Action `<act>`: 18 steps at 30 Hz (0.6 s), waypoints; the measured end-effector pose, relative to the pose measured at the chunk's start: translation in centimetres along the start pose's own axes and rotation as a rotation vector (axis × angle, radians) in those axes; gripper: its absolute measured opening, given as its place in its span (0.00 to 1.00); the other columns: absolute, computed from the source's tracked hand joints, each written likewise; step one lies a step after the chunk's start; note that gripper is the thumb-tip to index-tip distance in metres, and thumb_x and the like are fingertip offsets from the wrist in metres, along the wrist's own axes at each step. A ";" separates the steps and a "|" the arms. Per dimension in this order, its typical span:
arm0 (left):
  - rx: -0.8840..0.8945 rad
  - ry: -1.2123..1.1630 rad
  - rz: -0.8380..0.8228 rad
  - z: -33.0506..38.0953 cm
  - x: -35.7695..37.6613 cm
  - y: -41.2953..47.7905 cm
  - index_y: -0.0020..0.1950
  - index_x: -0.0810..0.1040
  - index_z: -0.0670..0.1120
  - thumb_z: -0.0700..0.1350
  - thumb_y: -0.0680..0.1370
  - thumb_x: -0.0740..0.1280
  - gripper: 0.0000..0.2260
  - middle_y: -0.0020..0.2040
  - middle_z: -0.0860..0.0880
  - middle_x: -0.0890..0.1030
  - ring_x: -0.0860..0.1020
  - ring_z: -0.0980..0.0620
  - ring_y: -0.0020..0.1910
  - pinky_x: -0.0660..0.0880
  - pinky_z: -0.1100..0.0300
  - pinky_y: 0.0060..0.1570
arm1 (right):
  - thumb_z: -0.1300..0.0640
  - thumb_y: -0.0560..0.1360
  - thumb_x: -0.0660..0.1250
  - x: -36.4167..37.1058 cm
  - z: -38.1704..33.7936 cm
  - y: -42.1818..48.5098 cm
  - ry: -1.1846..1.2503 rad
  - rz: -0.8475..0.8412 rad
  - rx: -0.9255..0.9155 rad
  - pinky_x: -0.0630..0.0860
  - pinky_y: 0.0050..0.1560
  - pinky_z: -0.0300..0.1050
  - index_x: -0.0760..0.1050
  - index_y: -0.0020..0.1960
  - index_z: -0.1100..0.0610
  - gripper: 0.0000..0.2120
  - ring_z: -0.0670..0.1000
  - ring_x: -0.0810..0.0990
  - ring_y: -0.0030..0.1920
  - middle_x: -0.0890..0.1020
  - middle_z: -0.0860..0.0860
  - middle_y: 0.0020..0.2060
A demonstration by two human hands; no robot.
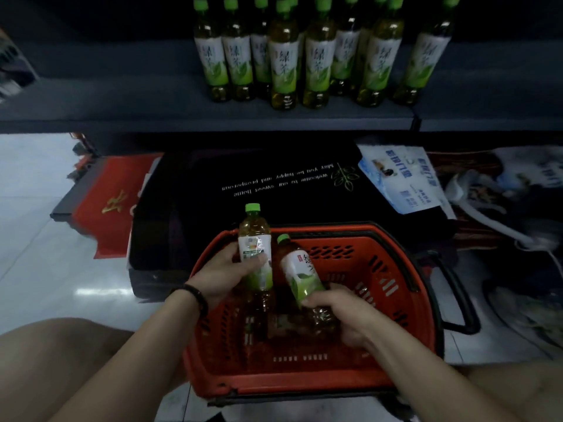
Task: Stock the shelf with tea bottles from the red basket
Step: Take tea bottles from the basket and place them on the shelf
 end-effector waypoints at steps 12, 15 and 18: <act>0.183 -0.358 0.021 8.8 3.7 -0.7 0.68 0.82 0.50 0.54 0.73 0.75 0.24 0.60 0.44 0.89 0.87 0.41 0.60 0.81 0.39 0.65 | 0.67 0.66 0.81 -2.4 -14.2 -3.4 -0.091 0.068 -0.343 0.84 0.56 0.60 0.79 0.63 0.63 0.26 0.65 0.87 0.54 0.87 0.65 0.52; 0.176 -0.386 0.031 9.4 4.4 -0.5 0.70 0.81 0.51 0.53 0.78 0.72 0.20 0.61 0.44 0.88 0.86 0.41 0.61 0.79 0.38 0.67 | 0.65 0.64 0.83 -2.0 -13.5 -1.8 -0.005 0.160 -0.379 0.84 0.56 0.62 0.79 0.62 0.62 0.29 0.63 0.89 0.51 0.88 0.62 0.49; 0.152 -0.336 0.035 9.5 4.8 -0.3 0.68 0.81 0.55 0.60 0.73 0.77 0.25 0.60 0.45 0.89 0.87 0.40 0.60 0.79 0.37 0.67 | 0.53 0.63 0.86 -1.2 -13.6 -0.7 0.006 0.234 -0.442 0.85 0.57 0.59 0.78 0.63 0.59 0.32 0.56 0.89 0.51 0.89 0.56 0.51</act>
Point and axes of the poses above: each hand's wrist, its own y-axis towards the middle knuckle, its own x-axis out of the palm, z = x × y, the point moved 6 cm from there along y, towards the middle knuckle
